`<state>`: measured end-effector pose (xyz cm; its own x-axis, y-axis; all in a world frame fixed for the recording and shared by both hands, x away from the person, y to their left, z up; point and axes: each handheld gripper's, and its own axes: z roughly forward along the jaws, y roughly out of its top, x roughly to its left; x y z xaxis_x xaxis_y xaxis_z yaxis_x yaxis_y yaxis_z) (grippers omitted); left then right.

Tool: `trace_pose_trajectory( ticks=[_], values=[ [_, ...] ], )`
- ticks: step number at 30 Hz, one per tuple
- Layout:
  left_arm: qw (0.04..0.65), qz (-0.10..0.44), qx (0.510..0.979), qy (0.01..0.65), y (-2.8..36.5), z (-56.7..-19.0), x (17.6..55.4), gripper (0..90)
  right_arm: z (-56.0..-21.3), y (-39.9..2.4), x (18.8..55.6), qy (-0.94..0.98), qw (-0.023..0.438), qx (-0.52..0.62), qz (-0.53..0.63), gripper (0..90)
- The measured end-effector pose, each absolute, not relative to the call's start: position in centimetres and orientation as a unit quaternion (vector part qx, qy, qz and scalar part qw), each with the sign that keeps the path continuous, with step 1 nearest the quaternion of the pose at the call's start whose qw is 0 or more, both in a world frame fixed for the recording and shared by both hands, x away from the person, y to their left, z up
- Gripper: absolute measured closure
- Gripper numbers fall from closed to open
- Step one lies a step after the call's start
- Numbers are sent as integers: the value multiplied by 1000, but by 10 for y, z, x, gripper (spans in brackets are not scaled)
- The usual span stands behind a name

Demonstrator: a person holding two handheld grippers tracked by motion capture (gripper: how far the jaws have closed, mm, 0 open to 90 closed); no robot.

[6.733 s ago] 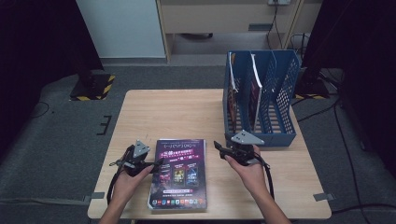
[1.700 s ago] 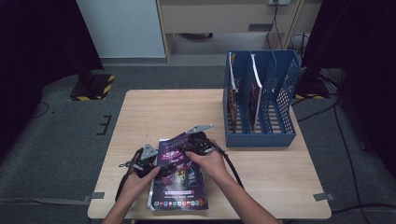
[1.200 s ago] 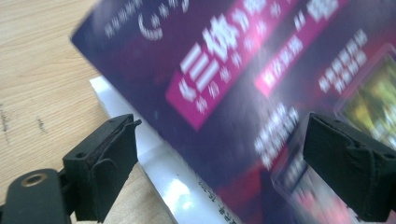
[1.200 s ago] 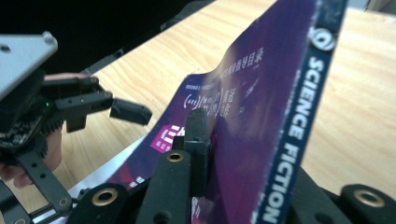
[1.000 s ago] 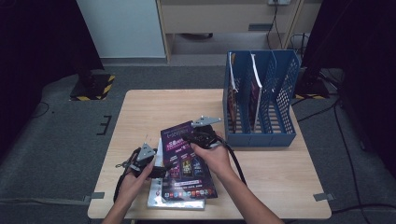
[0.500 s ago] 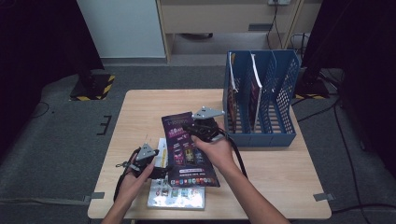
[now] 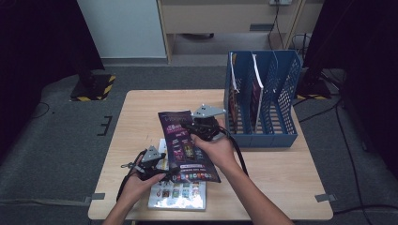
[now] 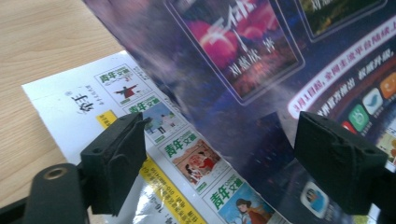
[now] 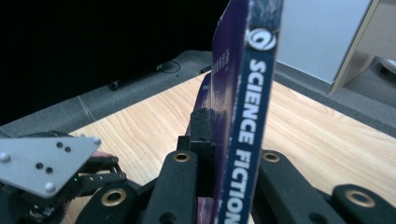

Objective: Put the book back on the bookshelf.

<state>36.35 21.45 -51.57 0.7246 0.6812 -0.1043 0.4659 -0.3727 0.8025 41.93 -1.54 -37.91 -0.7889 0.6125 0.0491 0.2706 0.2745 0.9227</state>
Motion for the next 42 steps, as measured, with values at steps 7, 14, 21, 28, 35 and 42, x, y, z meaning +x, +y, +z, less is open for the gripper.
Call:
trace_pose_trajectory(
  ticks=[7,14,21,28,35,42],
  values=[
    [433,117,824,347,212,-517,364,215,-370,-17,418,768,153,276,558,840],
    [440,104,821,348,212,-518,365,299,-366,-17,416,766,154,261,568,841],
    [446,107,818,346,215,-515,364,467,-364,-15,413,763,149,249,578,841],
    [457,119,808,353,221,-510,364,626,-363,-17,414,758,152,243,585,841],
    [455,139,804,357,226,-504,364,742,-361,-24,414,757,165,242,584,842],
    [449,163,801,362,230,-500,363,780,-362,-27,416,752,169,246,588,842]
  ],
)
